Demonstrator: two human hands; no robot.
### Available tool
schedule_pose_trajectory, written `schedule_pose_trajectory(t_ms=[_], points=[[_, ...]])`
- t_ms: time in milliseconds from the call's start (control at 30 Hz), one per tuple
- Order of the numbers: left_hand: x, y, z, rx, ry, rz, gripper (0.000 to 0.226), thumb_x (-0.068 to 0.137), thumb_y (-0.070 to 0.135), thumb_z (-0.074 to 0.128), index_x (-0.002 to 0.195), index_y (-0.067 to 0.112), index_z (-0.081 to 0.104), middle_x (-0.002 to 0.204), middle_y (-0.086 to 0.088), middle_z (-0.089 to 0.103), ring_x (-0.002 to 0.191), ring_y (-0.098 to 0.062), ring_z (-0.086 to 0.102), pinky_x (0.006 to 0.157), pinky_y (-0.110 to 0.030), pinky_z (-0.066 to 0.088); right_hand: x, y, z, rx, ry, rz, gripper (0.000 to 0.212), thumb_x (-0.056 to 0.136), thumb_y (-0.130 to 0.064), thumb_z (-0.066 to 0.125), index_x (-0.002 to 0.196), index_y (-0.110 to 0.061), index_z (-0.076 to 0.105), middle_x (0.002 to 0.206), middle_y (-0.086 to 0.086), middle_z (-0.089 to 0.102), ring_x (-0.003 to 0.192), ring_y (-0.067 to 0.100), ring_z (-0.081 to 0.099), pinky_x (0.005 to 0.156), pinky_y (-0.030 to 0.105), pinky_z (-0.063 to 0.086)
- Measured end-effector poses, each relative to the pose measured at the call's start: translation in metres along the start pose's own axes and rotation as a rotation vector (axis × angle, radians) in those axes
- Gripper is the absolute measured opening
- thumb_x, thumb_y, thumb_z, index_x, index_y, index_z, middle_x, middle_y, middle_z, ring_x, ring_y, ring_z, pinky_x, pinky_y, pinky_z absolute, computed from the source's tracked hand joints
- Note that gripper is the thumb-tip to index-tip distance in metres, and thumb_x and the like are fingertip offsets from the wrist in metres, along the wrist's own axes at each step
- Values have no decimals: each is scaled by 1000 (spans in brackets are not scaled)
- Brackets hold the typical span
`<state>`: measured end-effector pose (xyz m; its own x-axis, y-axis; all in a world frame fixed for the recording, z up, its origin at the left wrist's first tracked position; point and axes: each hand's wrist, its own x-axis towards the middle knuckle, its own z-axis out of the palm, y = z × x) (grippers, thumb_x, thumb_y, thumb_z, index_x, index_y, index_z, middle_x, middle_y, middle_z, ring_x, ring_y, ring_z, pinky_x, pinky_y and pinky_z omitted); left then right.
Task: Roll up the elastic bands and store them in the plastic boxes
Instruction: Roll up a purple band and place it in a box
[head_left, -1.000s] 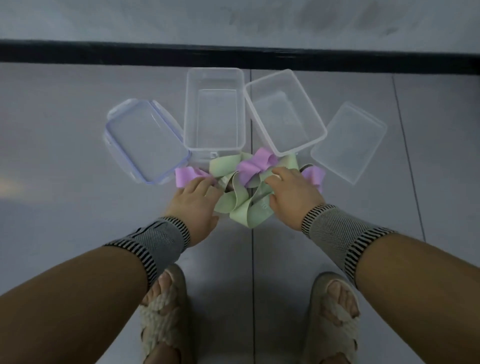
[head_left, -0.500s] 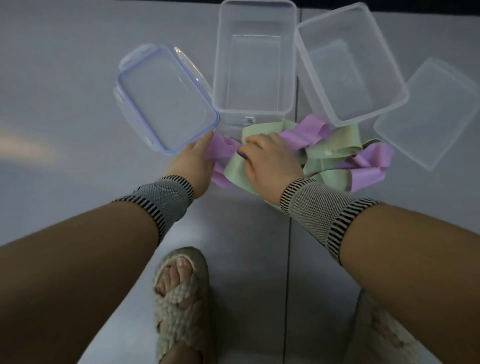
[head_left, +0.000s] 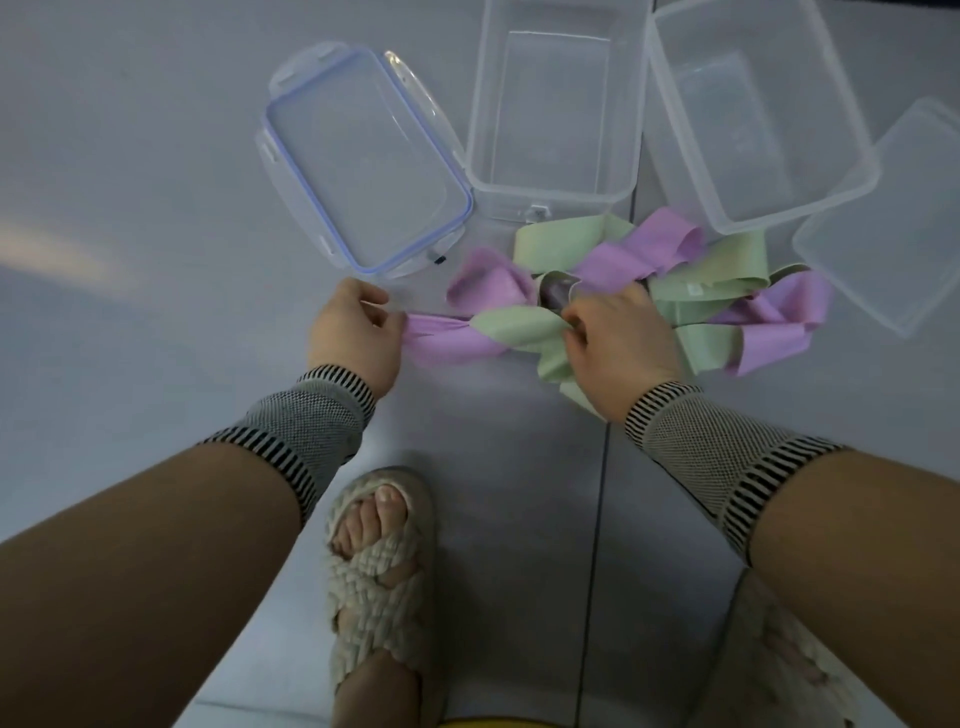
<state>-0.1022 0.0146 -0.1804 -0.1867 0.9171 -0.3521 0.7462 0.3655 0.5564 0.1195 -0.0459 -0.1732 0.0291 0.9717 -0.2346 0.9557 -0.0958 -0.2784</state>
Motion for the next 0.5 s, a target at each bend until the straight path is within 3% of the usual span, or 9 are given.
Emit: schedule_pose_trajectory(t_ms=[133, 267, 400, 500], points=[[-6, -2, 2, 51, -17, -11, 18, 87, 17, 58, 106, 16, 57, 83, 6, 58, 86, -21, 57, 76, -24, 39, -7, 9, 7, -52, 9, -1, 16, 89, -24, 52, 92, -13, 62, 92, 10, 66, 97, 32, 47, 82, 39, 39], [-10, 6, 9, 208, -137, 216, 24, 84, 23, 59, 108, 21, 62, 118, -2, 57, 113, -24, 49, 94, -30, 37, -10, 4, 8, 7, 106, -12, 35, 74, -34, 56, 100, -11, 63, 100, 13, 59, 93, 34, 49, 85, 39, 38], [-21, 17, 23, 355, -352, 302, 34, 78, 45, 65, 109, 31, 61, 116, 2, 62, 117, -24, 48, 100, -38, 38, -3, -15, 12, 12, 148, -125, 53, 67, -48, 58, 112, -19, 61, 112, 10, 58, 95, 34, 50, 82, 42, 45], [-29, 15, 35, 506, -354, 348, 39, 79, 46, 62, 113, 30, 53, 114, 5, 62, 117, -23, 46, 95, -38, 34, 1, -22, 21, -69, 72, -188, 43, 63, -46, 71, 99, -22, 69, 103, 8, 60, 93, 36, 53, 75, 44, 45]])
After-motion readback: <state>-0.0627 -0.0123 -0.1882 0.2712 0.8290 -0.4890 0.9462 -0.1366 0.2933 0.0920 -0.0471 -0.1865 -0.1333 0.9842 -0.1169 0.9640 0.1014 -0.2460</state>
